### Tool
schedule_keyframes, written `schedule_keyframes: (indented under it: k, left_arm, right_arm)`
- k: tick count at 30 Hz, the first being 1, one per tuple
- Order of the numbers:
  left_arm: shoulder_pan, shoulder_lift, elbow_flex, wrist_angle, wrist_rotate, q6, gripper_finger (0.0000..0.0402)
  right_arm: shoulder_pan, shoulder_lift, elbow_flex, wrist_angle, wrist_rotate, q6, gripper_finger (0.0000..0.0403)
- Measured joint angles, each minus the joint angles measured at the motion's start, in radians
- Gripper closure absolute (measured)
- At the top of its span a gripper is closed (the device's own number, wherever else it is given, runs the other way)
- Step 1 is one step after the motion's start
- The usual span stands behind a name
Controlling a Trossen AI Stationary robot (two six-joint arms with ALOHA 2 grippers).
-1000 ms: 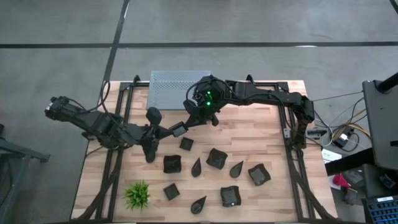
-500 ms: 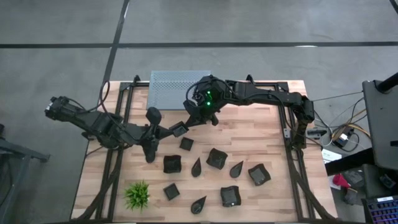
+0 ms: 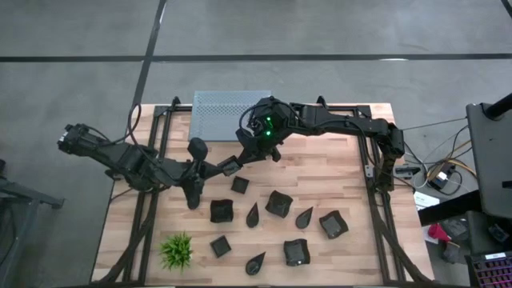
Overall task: Pick & Place Mini shaped plates
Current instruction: Stack the square plate on top of the other square plates on the shelf
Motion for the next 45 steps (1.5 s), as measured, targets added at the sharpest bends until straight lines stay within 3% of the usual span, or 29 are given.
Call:
schedule_keyframes:
  k: [6, 15, 30, 45]
  left_arm:
    - [0.0, 0.0, 0.0, 0.004, 0.0, 0.003, 0.0401]
    - [0.001, 0.0, 0.0, 0.004, 0.0, 0.002, 0.0402]
    - [0.001, -0.002, 0.004, 0.101, 0.013, -0.041, 0.0397]
    - [0.001, -0.01, 0.005, 0.105, 0.022, -0.062, 0.0277]
  right_arm:
    - [0.0, 0.0, 0.0, -0.001, 0.0, 0.003, 0.0324]
    - [0.0, 0.0, -0.008, 0.001, -0.01, 0.003, 0.0389]
    - [0.0, 0.0, -0.015, 0.016, -0.015, -0.004, 0.0394]
    - [0.002, 0.0, -0.015, 0.028, -0.012, -0.009, 0.0395]
